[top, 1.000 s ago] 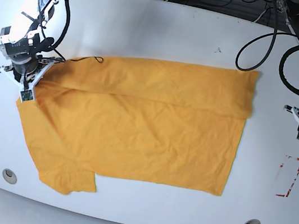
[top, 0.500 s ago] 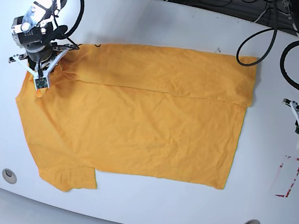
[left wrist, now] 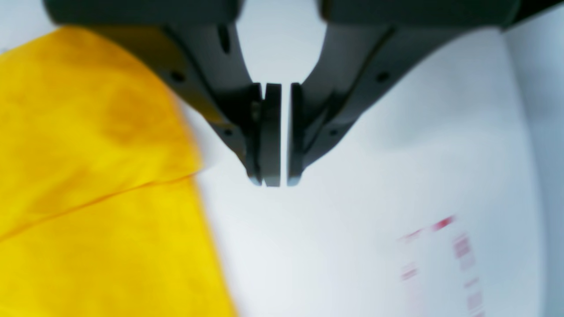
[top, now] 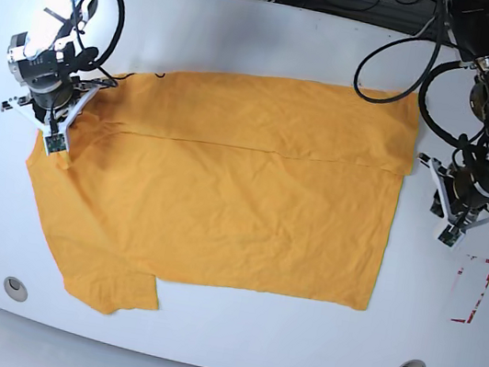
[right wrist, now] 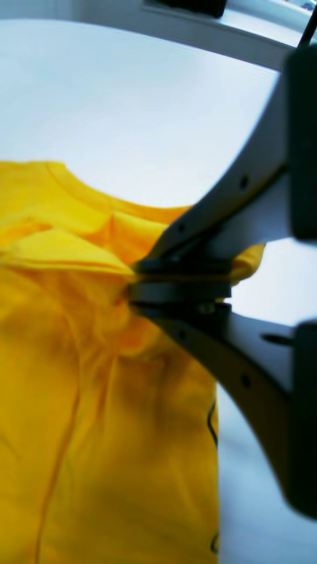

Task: Layout the t-shirt on the table in an organized manner, then fold the t-shirt properly
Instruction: 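Release the left gripper and regrasp the shirt's shoulder corner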

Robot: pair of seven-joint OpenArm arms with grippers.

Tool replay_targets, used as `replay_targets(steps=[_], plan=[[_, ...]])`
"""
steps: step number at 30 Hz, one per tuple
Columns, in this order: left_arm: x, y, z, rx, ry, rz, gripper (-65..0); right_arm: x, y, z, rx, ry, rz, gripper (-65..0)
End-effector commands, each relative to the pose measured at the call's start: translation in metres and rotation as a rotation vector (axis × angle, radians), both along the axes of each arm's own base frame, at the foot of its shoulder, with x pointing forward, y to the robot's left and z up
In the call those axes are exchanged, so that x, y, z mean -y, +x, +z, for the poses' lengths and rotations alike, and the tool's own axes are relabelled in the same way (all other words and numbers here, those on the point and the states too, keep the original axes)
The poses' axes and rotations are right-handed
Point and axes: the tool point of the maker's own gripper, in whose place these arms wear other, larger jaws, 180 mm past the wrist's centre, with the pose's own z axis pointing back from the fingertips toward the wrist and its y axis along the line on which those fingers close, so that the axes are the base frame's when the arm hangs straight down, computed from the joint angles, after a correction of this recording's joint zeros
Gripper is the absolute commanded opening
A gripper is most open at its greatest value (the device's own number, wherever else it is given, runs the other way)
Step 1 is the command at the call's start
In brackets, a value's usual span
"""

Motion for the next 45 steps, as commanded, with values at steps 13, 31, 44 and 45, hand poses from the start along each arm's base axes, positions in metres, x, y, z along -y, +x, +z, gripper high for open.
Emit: replay_targets(steps=[13, 31, 44, 45], plan=[[0.010, 0.007, 0.009, 0.034, 0.003, -0.039, -65.0, 0.052, 0.005, 0.017, 0.058, -0.042, -0.089, -4.4], [0.079, -0.018, -0.031, -0.073, -0.099, -0.146, -65.0, 0.028, 0.005, 0.016, 0.112, 0.020, -0.081, 0.0], [0.085, -0.046, -0.058, -0.158, -0.131, -0.136, -65.0, 0.019, -0.001, -0.019, 0.097, 0.149, -0.139, -33.5], [0.084, -0.048, -0.061, -0.168, -0.132, -0.133, -65.0, 0.019, 0.000, -0.021, 0.099, 0.154, -0.138, -35.0]])
